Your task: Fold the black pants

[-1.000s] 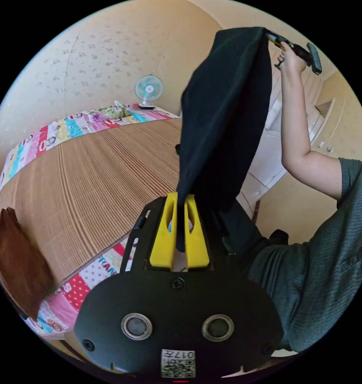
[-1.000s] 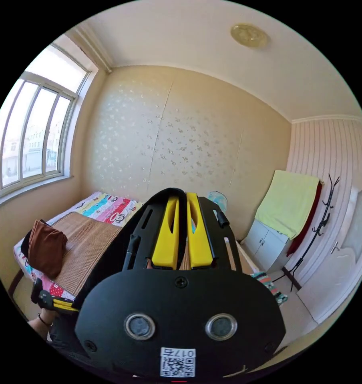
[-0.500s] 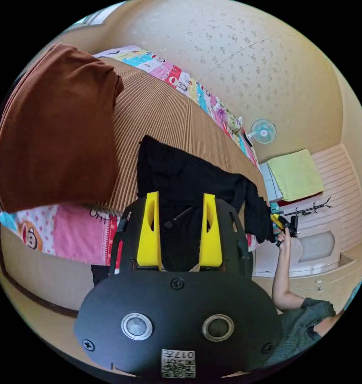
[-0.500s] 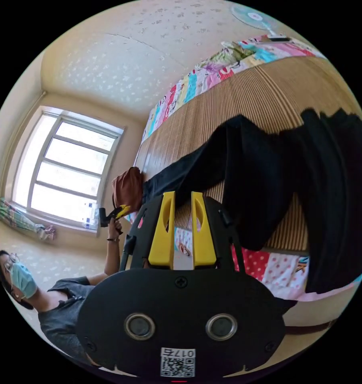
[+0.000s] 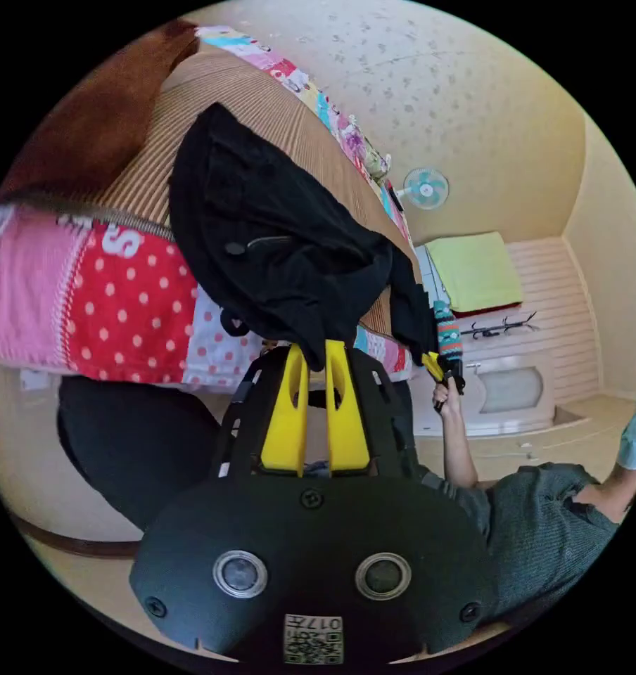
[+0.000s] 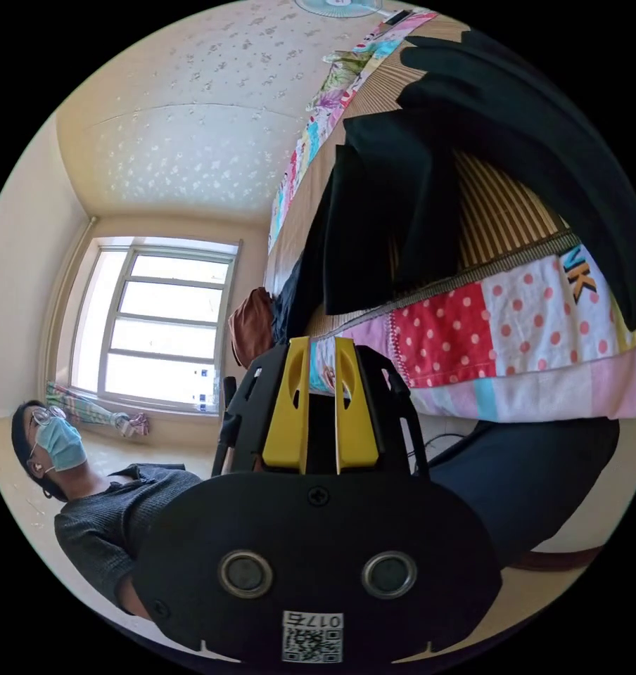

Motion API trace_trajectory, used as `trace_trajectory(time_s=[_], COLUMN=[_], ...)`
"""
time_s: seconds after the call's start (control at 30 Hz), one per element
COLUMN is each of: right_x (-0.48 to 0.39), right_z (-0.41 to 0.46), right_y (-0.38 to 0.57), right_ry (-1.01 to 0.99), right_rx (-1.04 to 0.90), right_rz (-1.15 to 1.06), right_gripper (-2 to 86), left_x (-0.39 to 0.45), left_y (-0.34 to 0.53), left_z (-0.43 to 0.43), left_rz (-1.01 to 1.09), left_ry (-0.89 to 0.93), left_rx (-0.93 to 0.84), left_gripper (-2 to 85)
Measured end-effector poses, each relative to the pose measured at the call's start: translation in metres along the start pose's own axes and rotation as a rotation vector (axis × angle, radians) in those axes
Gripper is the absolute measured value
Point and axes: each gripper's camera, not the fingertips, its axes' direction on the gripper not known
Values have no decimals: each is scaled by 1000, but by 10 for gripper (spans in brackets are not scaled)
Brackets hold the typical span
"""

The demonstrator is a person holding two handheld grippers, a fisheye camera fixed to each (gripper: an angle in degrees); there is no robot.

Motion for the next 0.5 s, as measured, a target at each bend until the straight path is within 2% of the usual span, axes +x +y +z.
trace_trajectory(time_s=[0.07,0.1,0.17,0.27,0.33,0.5], right_x=[-13,-15,-27,-39,-43,-71], right_z=[1,1,-1,-5,-7,-7], right_y=[-12,-15,-20,-21,-21,-29], right_ry=[-26,-31,-52,11,108,401], right_rx=[-11,-13,3,29,57,157], right_rz=[-26,-25,-35,-49,-37,-39], right_gripper=[39,38,37,43,51,102], left_x=[45,54,81,63,29,-31], left_y=[-26,-29,-25,-1,20,117], left_z=[-56,-71,-122,-155,-162,-168], left_rz=[132,149,179,69,-73,-307], left_ry=[-205,-260,-492,-746,-743,-431], left_rx=[37,58,149,251,240,452], left_gripper=[41,41,44,53,70,89])
